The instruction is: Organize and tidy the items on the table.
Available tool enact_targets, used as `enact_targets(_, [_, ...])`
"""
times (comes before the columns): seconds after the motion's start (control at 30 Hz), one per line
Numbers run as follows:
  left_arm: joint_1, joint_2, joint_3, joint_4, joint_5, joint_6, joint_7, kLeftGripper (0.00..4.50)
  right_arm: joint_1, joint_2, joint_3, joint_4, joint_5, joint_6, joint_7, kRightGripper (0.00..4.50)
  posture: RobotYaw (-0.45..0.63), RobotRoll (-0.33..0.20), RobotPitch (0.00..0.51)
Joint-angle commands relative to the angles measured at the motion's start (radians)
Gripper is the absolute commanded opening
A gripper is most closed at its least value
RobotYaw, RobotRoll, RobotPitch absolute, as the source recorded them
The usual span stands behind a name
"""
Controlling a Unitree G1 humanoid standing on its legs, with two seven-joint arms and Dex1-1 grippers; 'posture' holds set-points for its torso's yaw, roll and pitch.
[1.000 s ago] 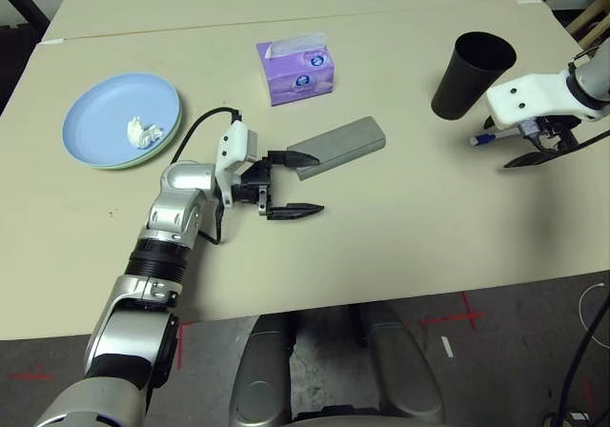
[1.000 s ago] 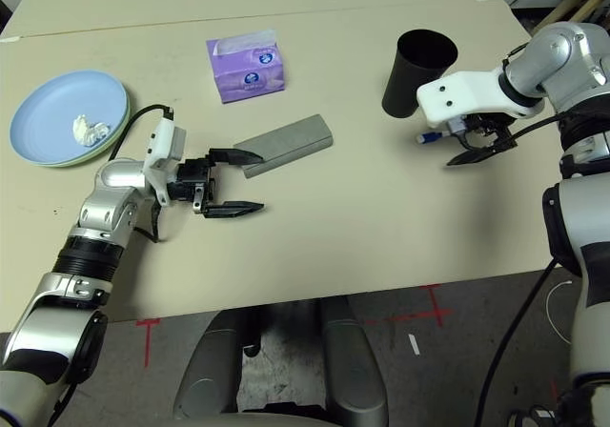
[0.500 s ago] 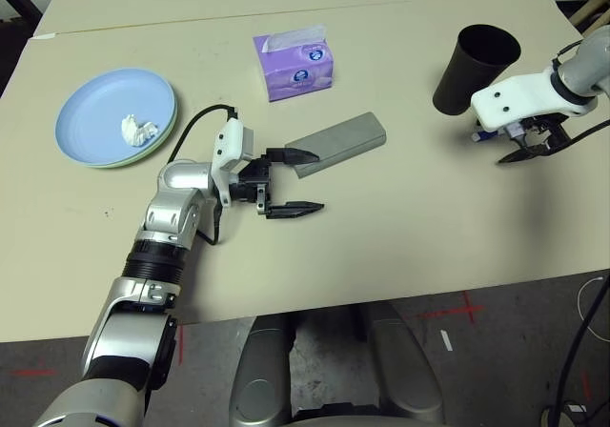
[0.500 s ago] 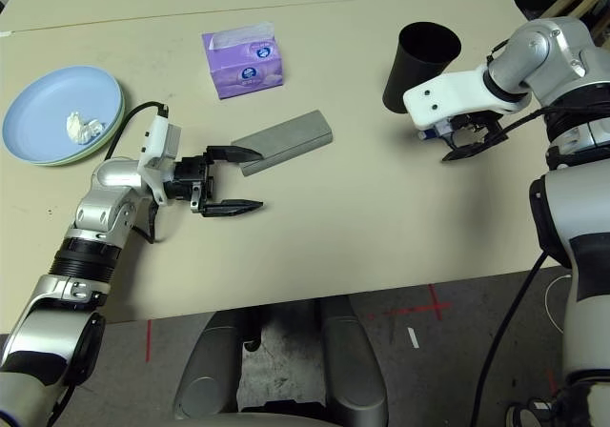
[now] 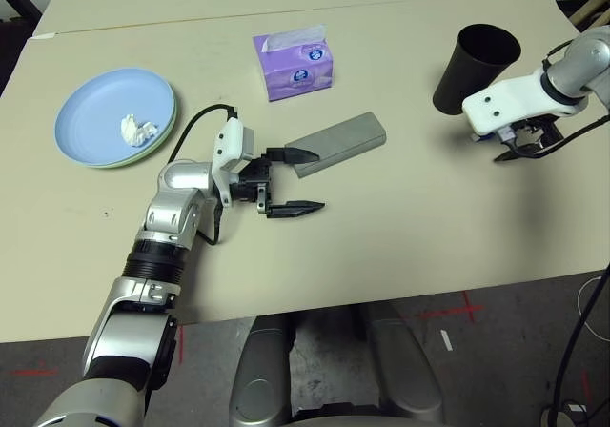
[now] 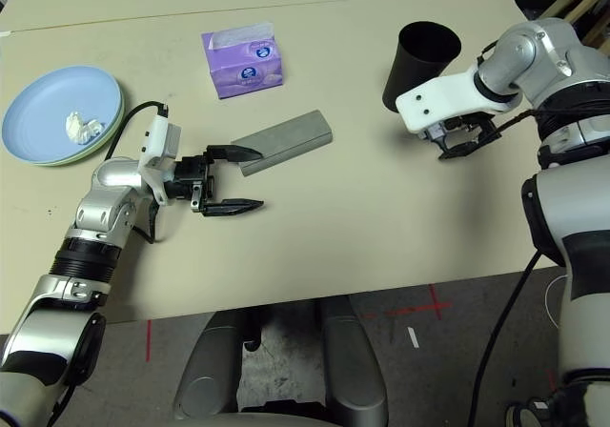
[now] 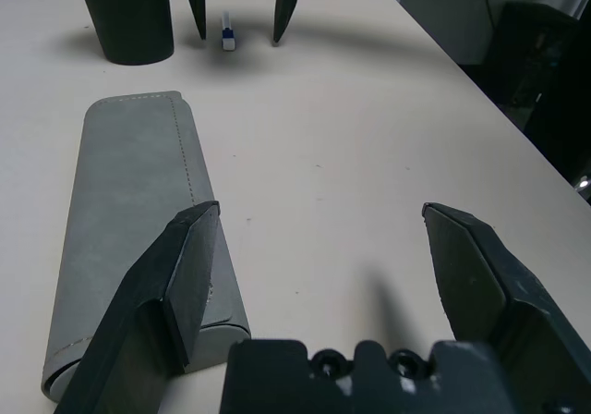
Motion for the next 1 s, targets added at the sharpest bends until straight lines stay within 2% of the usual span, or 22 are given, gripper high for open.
enact_targets(0.03, [0.037, 0.007, -0.017, -0.010, 0.009, 0.014, 0.009, 4.50, -0.001, -0.005, 0.016, 0.017, -0.015, 0.002, 0.003, 4.49, 0.06, 0.000, 0.365])
enact_targets(0.13, [0.047, 0.011, -0.016, -0.023, 0.007, 0.017, 0.015, 4.50, -0.003, -0.007, 0.025, 0.020, -0.028, 0.006, -0.003, 4.49, 0.07, 0.000, 0.363])
enact_targets(0.23, [0.055, 0.013, -0.018, -0.033, 0.005, 0.019, 0.021, 4.50, -0.002, -0.010, 0.032, 0.021, -0.038, 0.007, -0.003, 3.89, 0.07, 0.000, 0.362])
enact_targets(0.37, [0.063, 0.011, -0.021, -0.046, 0.003, 0.023, 0.028, 4.50, -0.001, -0.013, 0.036, 0.021, -0.037, 0.010, 0.026, 2.54, 0.07, 0.000, 0.359])
enact_targets(0.53, [0.065, 0.009, -0.025, -0.053, 0.002, 0.024, 0.029, 4.50, 0.004, -0.015, 0.027, 0.016, -0.022, 0.005, 0.050, 0.59, 0.07, 0.000, 0.354])
enact_targets(0.57, [0.064, 0.009, -0.025, -0.052, 0.002, 0.023, 0.029, 4.50, 0.005, -0.015, 0.025, 0.015, -0.021, 0.005, 0.053, 0.42, 0.07, 0.000, 0.348])
enact_targets(0.8, [0.042, 0.009, -0.028, -0.026, 0.006, 0.010, 0.024, 4.50, 0.006, -0.027, -0.020, 0.006, 0.039, 0.025, 0.115, 0.42, 0.06, 0.000, 0.328])
enact_targets(1.0, [0.016, 0.012, -0.030, 0.001, 0.010, -0.001, 0.016, 4.50, 0.003, -0.014, -0.145, 0.023, 0.255, 0.235, 0.235, 0.42, 0.05, 0.000, 0.307])
